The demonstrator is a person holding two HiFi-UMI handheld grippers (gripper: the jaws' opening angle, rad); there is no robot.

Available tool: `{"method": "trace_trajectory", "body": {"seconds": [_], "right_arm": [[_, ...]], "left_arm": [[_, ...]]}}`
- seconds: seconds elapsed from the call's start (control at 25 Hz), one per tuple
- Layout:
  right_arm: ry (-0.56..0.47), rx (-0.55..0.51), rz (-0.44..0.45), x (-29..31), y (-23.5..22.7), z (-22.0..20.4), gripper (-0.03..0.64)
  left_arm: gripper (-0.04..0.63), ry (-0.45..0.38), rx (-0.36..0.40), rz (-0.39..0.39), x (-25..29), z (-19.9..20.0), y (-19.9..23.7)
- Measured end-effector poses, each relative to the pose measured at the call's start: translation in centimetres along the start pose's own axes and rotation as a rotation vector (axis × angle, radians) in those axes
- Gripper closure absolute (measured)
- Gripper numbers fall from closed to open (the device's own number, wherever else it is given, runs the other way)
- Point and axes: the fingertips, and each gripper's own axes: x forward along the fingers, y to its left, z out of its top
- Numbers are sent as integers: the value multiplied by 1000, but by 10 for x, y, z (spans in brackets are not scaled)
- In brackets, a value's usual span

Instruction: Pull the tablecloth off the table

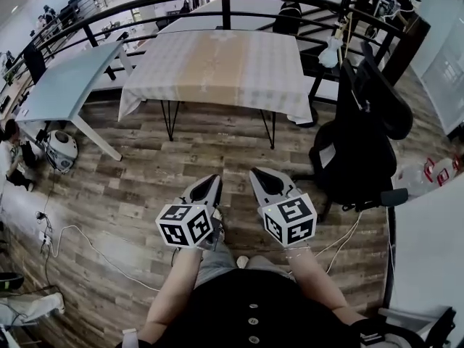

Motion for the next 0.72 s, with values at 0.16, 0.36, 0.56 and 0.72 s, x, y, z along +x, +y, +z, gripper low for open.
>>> {"method": "trace_trajectory", "body": {"seconds": [0.16,0.36,0.56,0.72], "right_arm": [[4,15,-19,32,-11,3,589],[21,14,-35,96,-33,20,589],[41,15,-31,162,-37,38,589],[39,26,-62,201,-49,51,589]], "left_arm": [[580,16,-11,-13,24,13,29],[580,19,-35,-28,61,46,78],[580,44,-49,-52,92,77,126],[580,53,-38,-79,114,103,156]]}}
